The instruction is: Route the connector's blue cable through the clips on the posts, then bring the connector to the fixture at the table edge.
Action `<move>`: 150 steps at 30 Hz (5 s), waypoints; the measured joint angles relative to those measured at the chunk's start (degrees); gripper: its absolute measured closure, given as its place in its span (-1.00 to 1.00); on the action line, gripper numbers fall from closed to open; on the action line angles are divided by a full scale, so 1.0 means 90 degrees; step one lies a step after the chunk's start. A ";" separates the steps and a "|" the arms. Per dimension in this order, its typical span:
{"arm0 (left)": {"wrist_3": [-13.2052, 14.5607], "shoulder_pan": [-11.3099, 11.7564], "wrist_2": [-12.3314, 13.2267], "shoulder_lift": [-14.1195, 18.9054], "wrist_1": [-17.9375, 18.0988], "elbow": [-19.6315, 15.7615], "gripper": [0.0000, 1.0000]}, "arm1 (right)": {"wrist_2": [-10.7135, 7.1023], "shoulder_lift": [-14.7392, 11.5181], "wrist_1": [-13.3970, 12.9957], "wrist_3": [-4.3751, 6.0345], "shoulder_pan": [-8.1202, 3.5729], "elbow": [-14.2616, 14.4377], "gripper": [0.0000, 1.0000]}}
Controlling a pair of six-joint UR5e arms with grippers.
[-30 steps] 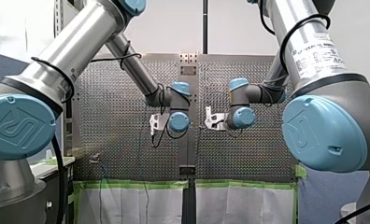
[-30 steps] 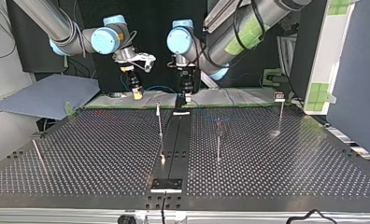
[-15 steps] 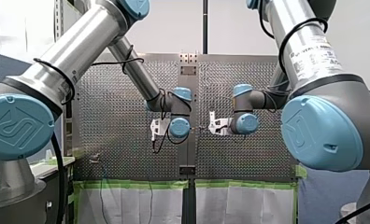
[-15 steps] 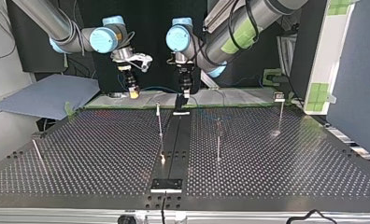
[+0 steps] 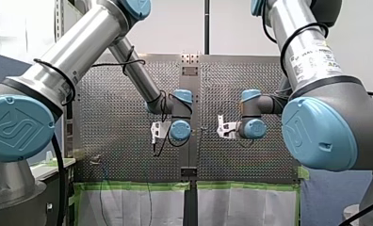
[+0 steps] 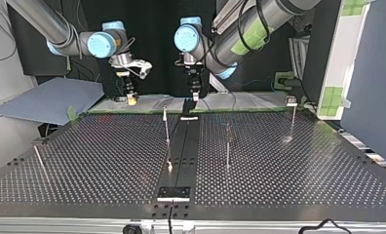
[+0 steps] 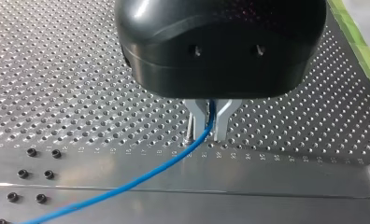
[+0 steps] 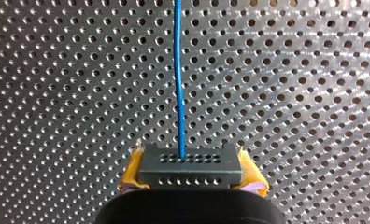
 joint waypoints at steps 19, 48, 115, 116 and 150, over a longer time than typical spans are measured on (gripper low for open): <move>-0.0011 -0.0079 0.0052 -0.0348 0.0510 0.0171 0.77 | -0.0336 0.0218 -0.0449 0.0128 -0.0299 0.0000 1.00; 0.0012 -0.0059 0.0372 -0.0362 0.0451 0.0341 0.77 | -0.0657 0.0278 -0.0647 0.0242 -0.0788 -0.0062 1.00; 0.1373 -0.0383 0.0462 -0.0016 0.0578 0.0643 -1.00 | -0.1561 0.0231 -0.0450 0.0012 -0.0555 -0.0167 1.00; 0.1375 -0.0361 0.0513 -0.0018 0.0575 0.0642 -1.00 | -0.1574 0.0231 -0.0446 0.0009 -0.0547 -0.0167 1.00; 0.1226 0.0189 0.0855 -0.0397 -0.0651 0.1428 0.70 | -0.1612 0.0231 -0.0390 -0.0021 -0.0427 -0.0165 1.00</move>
